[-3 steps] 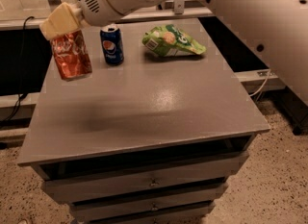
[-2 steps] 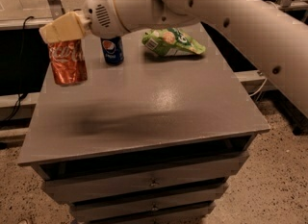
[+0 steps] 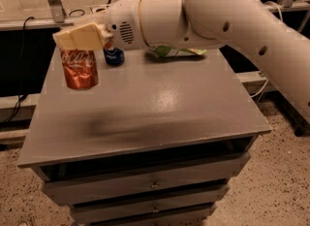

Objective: Place coke can upright

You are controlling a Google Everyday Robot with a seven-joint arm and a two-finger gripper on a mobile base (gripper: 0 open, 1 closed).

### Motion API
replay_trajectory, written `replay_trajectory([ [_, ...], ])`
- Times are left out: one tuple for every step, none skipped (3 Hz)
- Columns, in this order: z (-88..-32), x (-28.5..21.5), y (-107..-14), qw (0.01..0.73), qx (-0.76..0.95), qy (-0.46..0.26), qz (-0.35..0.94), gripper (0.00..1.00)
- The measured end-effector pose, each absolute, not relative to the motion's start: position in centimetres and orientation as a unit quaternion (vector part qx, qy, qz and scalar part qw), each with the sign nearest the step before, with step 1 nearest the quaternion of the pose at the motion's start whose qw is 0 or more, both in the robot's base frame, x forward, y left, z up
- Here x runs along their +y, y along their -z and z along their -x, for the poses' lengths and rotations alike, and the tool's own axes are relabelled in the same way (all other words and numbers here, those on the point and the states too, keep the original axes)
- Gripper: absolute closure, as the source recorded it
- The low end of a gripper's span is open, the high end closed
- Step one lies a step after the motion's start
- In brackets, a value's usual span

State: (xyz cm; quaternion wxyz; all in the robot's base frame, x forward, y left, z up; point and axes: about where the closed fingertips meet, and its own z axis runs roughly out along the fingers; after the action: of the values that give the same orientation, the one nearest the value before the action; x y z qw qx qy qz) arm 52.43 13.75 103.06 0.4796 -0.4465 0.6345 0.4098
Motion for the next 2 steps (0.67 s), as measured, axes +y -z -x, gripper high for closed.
replay_trajectory([
  [-52.44, 13.8, -103.03, 0.479, 0.635, -0.41, 0.447, 1.0],
  [-52.84, 14.09, -102.91, 0.498, 0.614, -0.399, 0.465, 1.0],
])
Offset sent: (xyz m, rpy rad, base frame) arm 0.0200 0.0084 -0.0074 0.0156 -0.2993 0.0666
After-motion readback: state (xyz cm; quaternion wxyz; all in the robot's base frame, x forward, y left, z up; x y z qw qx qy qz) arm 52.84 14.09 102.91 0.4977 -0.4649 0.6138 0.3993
